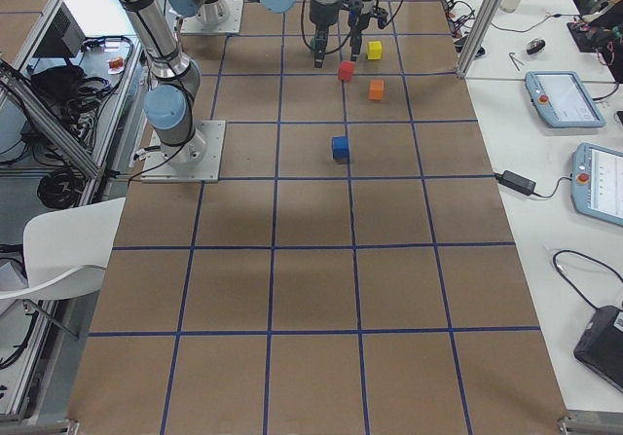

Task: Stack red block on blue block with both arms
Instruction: 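Release the red cube near the orange cube while the right arm reaches over, then lower the right gripper over the red cube and close on it, then lift the red cube with the right gripper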

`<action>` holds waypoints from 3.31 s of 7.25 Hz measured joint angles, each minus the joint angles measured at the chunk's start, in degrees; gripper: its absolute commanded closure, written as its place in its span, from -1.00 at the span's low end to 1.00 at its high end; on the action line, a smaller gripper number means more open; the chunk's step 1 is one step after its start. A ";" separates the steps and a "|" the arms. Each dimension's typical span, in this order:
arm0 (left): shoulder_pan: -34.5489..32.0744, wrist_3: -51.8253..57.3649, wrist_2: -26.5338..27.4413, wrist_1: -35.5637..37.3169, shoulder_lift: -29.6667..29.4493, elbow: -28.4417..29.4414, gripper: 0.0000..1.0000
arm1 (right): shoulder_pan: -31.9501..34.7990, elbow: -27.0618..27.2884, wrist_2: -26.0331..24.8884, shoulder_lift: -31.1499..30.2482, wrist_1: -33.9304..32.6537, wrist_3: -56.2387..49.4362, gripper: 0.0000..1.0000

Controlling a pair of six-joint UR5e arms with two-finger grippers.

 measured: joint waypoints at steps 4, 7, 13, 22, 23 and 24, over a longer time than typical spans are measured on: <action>9.27 18.85 4.00 -24.06 14.05 8.99 -1.00 | 2.45 1.94 0.88 4.46 -6.48 2.43 -1.00; 12.88 21.51 4.26 -22.69 22.30 2.55 -1.00 | 11.68 1.85 1.76 12.51 -20.83 16.08 -1.00; 16.60 21.19 7.21 -15.58 27.74 -8.20 -1.00 | 21.39 -6.22 1.87 30.96 -33.68 29.27 -1.00; 17.35 17.94 6.76 -15.78 27.46 -8.28 -1.00 | 22.63 -6.90 5.17 37.60 -28.39 29.60 1.00; 17.35 17.93 6.73 -15.78 27.46 -8.34 -1.00 | 22.62 -7.11 5.15 37.18 -27.84 29.63 1.00; 17.36 17.94 6.71 -15.78 27.48 -8.33 -1.00 | 22.41 -7.66 5.07 35.92 -25.96 29.57 1.00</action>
